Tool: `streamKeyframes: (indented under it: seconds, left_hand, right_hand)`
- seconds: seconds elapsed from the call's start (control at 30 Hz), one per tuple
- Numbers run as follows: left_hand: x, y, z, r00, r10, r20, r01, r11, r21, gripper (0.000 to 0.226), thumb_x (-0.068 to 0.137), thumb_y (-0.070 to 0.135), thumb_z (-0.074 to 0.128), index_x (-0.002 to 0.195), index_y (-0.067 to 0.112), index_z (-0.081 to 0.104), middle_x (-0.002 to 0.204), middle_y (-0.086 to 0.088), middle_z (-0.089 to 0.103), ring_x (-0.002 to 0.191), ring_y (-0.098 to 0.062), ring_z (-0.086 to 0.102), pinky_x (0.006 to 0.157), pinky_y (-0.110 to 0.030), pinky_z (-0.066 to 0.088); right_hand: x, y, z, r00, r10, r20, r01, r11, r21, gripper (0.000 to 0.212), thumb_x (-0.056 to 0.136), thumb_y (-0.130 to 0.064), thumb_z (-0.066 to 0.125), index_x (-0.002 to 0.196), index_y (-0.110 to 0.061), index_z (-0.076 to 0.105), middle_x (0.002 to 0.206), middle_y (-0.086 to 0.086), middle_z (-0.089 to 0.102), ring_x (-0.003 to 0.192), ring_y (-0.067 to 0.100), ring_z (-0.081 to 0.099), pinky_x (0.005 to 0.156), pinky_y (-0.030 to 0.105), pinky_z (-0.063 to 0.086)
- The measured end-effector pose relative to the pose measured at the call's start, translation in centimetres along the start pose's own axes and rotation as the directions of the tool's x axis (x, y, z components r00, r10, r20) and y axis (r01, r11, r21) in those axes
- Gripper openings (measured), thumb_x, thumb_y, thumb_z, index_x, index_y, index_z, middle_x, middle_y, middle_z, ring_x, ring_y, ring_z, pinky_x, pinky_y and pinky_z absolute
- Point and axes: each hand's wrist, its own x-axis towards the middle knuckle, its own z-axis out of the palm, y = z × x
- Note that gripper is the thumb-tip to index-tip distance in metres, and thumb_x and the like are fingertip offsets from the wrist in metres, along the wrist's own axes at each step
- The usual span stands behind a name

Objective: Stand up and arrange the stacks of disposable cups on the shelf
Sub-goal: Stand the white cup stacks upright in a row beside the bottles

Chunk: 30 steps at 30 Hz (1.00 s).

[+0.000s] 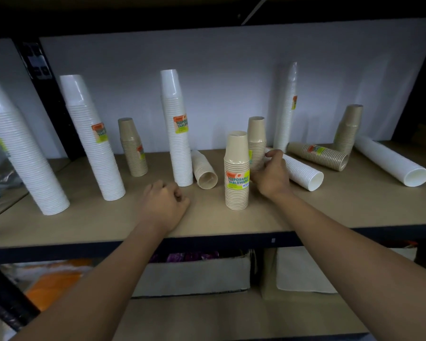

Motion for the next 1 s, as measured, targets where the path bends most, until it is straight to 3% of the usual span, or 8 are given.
streamKeyframes:
  seconds: [0.2,0.37,0.5,0.63,0.73,0.87,1.0]
  left_hand:
    - [0.2,-0.4,0.4,1.000,0.001,0.010,-0.001,1.000,-0.001,0.018,0.082,0.043,0.056,0.073,0.028,0.051,0.089,0.000,0.056,0.093,-0.024,0.052,0.087,-0.032,0.035]
    - [-0.6,1.4,-0.6,0.998,0.020,-0.054,-0.021,1.000,-0.012,0.021,0.085,0.035,0.060,0.081,0.015,0.063,0.089,0.000,0.053,0.085,-0.019,0.041,0.085,-0.030,0.032]
    - [-0.6,0.6,-0.5,0.999,-0.013,-0.030,0.013,1.000,0.001,0.022,0.085,0.034,0.060,0.083,0.013,0.067,0.092,-0.006,0.057,0.093,-0.027,0.051,0.087,-0.034,0.036]
    - [-1.0,0.5,-0.7,0.999,-0.031,-0.028,0.031,0.999,-0.027,0.021,0.086,0.032,0.061,0.081,0.012,0.065,0.087,-0.003,0.051,0.089,-0.023,0.048,0.080,-0.031,0.035]
    - [-1.3,0.9,-1.1,0.999,-0.035,-0.030,0.033,0.998,-0.049,0.019,0.085,0.029,0.062,0.079,0.011,0.064,0.084,-0.003,0.050,0.086,-0.022,0.045,0.078,-0.030,0.034]
    - [-1.6,1.1,-1.4,0.999,-0.029,-0.039,0.027,0.998,-0.051,0.018,0.084,0.026,0.064,0.075,0.010,0.062,0.081,-0.004,0.050,0.084,-0.024,0.049,0.076,-0.031,0.035]
    - [-1.5,1.1,-1.4,0.999,-0.016,-0.046,0.013,0.998,-0.053,0.018,0.084,0.024,0.064,0.073,0.010,0.062,0.079,-0.004,0.050,0.081,-0.025,0.051,0.076,-0.031,0.035]
  right_hand:
    - [0.2,0.2,-0.3,1.000,0.000,-0.030,-0.001,1.000,-0.030,0.067,0.073,-0.032,0.084,0.120,-0.013,0.041,0.117,0.011,0.060,0.101,0.027,0.058,0.076,0.028,0.034]
    - [-2.0,-0.8,-3.6,0.999,-0.003,-0.042,0.005,0.999,0.044,0.063,0.073,-0.028,0.082,0.118,-0.018,0.039,0.109,0.003,0.062,0.095,0.022,0.061,0.076,0.029,0.041]
    - [-3.6,-1.3,-4.0,1.000,-0.010,-0.024,0.012,0.995,0.099,0.058,0.075,-0.024,0.079,0.115,-0.022,0.038,0.095,-0.008,0.058,0.090,0.017,0.061,0.076,0.028,0.043]
    - [-5.0,-1.1,-4.7,1.000,-0.021,0.007,0.020,0.988,0.153,0.061,0.074,-0.022,0.080,0.117,-0.028,0.037,0.096,-0.017,0.057,0.091,0.011,0.063,0.085,0.032,0.049]
    - [-6.2,-1.0,-5.7,0.998,-0.040,0.048,0.030,0.980,0.196,0.060,0.076,-0.015,0.078,0.119,-0.028,0.039,0.100,-0.018,0.057,0.088,-0.003,0.060,0.083,0.025,0.047]
    - [-7.0,-0.4,-5.6,0.991,-0.048,0.122,0.020,0.974,0.225,0.057,0.075,-0.009,0.077,0.121,-0.024,0.045,0.114,-0.006,0.063,0.098,0.003,0.063,0.091,0.029,0.052]
    - [-7.3,-0.1,-5.4,0.984,-0.068,0.164,0.035,0.980,0.197,0.057,0.074,-0.011,0.078,0.119,-0.026,0.046,0.113,-0.010,0.062,0.105,0.007,0.062,0.097,0.034,0.052]
